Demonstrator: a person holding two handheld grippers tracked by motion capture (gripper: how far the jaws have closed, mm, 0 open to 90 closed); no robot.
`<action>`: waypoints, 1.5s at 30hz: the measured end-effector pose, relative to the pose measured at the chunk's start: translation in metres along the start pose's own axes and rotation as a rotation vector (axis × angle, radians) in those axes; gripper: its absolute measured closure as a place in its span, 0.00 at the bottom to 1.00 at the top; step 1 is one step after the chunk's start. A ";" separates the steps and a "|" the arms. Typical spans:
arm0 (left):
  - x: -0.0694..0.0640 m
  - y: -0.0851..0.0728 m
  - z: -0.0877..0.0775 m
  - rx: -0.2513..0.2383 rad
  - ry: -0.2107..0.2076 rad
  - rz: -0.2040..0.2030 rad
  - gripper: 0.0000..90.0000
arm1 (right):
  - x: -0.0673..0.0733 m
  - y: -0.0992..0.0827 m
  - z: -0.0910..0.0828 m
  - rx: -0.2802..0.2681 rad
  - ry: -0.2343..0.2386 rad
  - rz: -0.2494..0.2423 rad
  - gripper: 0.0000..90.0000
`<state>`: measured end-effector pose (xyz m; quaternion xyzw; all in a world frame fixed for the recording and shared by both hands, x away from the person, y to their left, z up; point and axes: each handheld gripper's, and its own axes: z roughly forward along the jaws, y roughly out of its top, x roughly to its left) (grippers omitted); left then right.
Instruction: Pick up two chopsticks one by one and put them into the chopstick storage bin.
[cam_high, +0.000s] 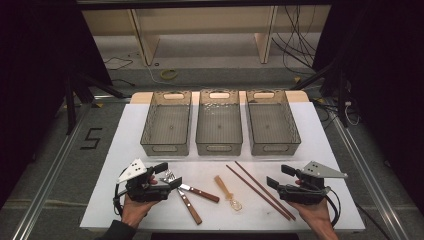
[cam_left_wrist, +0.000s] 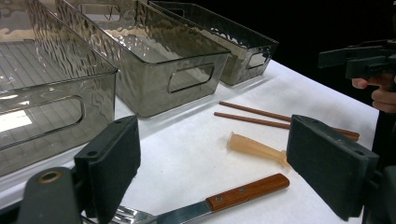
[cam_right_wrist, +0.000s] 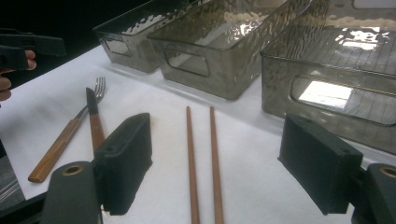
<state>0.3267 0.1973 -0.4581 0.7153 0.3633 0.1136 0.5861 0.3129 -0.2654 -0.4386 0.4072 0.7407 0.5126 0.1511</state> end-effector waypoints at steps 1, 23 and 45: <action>0.000 0.000 0.000 0.003 -0.001 0.003 0.19 | 0.000 0.000 0.000 0.003 0.002 0.001 0.29; 0.003 0.001 0.001 -0.001 0.007 -0.005 0.19 | 0.001 0.030 0.007 0.257 -0.022 -0.090 0.32; 0.004 0.002 0.000 0.000 0.015 -0.007 0.19 | -0.001 0.054 0.043 0.597 -0.042 -0.176 0.43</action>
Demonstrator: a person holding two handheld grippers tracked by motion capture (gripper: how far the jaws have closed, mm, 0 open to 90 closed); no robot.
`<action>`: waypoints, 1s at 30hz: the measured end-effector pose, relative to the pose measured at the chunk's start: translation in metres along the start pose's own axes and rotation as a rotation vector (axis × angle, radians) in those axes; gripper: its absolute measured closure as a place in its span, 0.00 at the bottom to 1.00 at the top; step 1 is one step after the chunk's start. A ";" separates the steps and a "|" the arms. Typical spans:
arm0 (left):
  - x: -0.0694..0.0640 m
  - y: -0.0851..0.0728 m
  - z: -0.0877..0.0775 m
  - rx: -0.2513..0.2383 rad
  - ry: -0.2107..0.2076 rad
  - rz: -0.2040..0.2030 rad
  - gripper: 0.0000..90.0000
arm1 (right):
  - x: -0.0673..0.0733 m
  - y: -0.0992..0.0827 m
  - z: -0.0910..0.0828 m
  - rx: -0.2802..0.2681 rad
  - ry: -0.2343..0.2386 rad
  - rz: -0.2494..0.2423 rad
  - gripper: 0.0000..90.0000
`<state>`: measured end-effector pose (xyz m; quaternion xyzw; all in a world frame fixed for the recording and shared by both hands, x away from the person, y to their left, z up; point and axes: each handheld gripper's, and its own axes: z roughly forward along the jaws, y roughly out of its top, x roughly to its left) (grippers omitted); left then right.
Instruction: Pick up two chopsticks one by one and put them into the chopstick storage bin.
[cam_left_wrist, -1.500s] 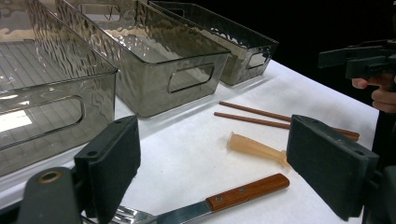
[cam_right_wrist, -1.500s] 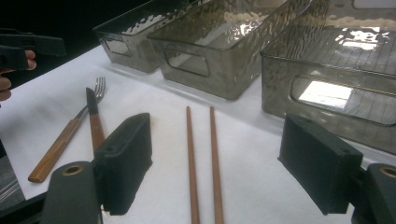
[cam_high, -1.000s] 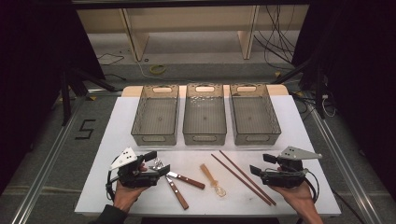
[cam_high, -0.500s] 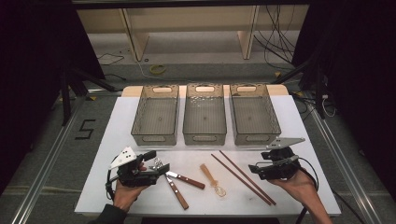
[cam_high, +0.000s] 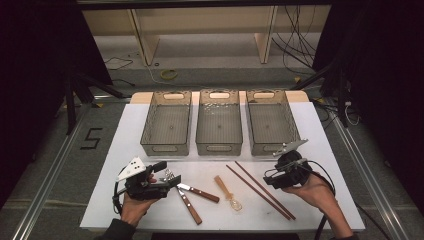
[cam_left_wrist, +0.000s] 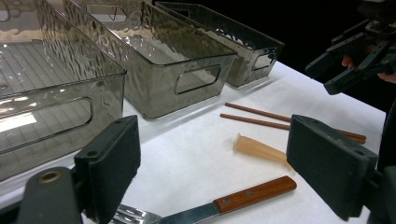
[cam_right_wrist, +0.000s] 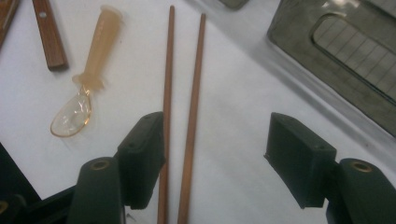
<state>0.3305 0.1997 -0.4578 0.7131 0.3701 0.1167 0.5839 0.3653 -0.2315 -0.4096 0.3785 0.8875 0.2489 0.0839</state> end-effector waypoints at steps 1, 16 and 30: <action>0.000 0.000 0.000 0.000 0.000 0.000 0.19 | 0.000 0.001 0.001 0.014 0.001 -0.010 0.43; 0.000 0.000 0.000 0.002 -0.003 0.000 0.19 | 0.007 -0.005 0.026 0.231 0.012 -0.038 0.61; 0.000 0.000 0.000 0.005 -0.004 0.001 0.19 | 0.010 -0.015 0.037 0.343 0.033 -0.065 0.76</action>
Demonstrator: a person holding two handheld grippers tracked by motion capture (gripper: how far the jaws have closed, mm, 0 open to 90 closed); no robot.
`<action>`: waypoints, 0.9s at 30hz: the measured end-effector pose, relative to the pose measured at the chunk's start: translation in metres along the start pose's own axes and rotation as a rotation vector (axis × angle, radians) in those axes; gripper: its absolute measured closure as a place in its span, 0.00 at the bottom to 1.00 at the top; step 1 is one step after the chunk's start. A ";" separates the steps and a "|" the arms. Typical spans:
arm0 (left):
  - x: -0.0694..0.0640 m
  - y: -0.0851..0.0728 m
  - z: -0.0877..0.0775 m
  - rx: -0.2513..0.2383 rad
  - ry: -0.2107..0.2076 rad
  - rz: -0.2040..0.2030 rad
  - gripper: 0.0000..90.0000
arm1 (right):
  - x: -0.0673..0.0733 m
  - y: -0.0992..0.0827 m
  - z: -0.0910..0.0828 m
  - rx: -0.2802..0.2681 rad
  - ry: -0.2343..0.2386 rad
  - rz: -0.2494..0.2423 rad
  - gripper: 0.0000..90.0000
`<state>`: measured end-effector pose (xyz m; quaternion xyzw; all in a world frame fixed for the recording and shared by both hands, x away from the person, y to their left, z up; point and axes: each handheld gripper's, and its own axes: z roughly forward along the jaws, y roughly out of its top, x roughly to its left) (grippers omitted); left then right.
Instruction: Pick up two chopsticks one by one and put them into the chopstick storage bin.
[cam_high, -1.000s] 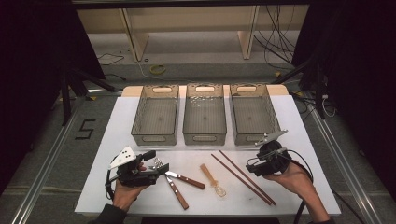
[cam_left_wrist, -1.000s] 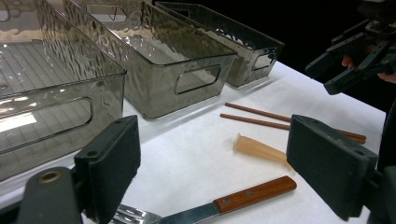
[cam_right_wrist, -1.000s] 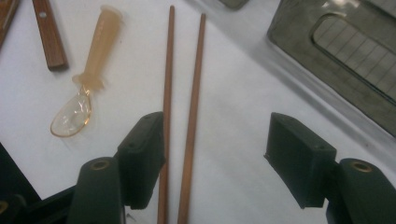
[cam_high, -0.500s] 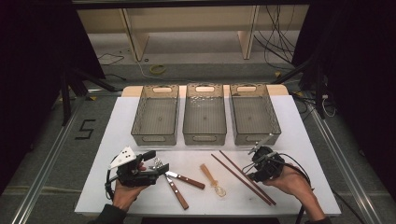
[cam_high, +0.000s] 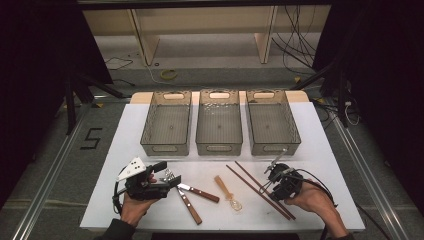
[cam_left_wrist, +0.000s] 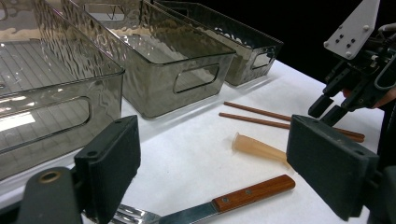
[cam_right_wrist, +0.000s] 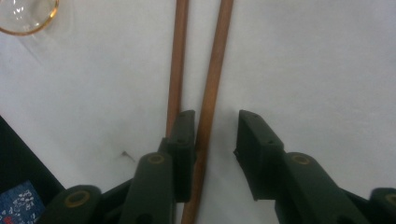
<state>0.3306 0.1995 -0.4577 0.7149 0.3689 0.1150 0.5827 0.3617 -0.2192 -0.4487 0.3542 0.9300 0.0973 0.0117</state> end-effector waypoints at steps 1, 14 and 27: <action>0.000 0.000 0.000 0.000 0.000 0.000 0.19 | 0.000 0.000 0.000 0.008 0.003 0.001 0.77; 0.000 0.000 0.000 0.000 -0.002 0.001 0.19 | 0.003 0.000 0.005 0.058 -0.038 -0.037 0.92; 0.000 0.001 0.000 0.002 -0.001 0.005 0.19 | -0.006 -0.004 -0.011 -0.021 -0.010 -0.044 0.94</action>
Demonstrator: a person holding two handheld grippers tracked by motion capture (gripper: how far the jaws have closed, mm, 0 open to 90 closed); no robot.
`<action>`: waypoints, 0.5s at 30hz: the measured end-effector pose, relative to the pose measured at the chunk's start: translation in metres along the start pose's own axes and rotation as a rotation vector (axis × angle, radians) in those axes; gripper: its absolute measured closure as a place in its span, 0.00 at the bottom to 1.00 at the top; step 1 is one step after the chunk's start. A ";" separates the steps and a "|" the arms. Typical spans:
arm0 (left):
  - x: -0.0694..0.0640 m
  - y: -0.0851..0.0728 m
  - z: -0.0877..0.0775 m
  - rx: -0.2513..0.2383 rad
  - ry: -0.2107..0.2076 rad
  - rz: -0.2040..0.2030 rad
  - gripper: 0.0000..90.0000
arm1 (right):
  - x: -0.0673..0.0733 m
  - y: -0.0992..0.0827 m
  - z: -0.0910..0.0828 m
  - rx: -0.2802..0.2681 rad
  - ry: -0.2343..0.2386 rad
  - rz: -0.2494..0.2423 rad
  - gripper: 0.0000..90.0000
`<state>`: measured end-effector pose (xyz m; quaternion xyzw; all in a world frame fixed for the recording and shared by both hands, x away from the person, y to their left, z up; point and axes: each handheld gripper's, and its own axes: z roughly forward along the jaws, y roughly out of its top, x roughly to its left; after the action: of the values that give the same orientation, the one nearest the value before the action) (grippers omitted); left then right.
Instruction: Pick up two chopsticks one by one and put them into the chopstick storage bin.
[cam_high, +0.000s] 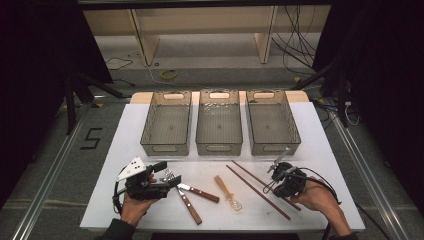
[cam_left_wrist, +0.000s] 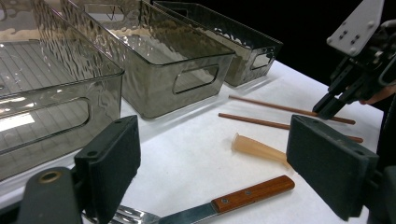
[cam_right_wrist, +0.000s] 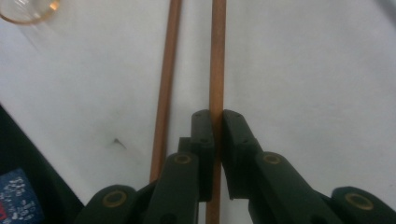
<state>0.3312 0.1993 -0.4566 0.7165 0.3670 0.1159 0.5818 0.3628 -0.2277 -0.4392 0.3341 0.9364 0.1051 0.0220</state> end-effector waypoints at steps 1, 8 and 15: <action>0.000 0.001 0.000 -0.001 0.003 0.003 0.19 | 0.001 0.000 -0.007 -0.033 0.012 -0.008 0.94; -0.002 0.011 0.003 0.004 -0.018 0.014 0.19 | 0.014 0.012 -0.023 -0.086 0.009 -0.092 0.94; -0.006 0.031 0.016 0.092 -0.084 0.081 0.19 | 0.030 0.029 -0.028 -0.098 0.011 -0.207 0.94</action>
<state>0.3485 0.1817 -0.4312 0.7610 0.3179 0.0923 0.5580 0.3545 -0.1923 -0.4051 0.2333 0.9598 0.1496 0.0437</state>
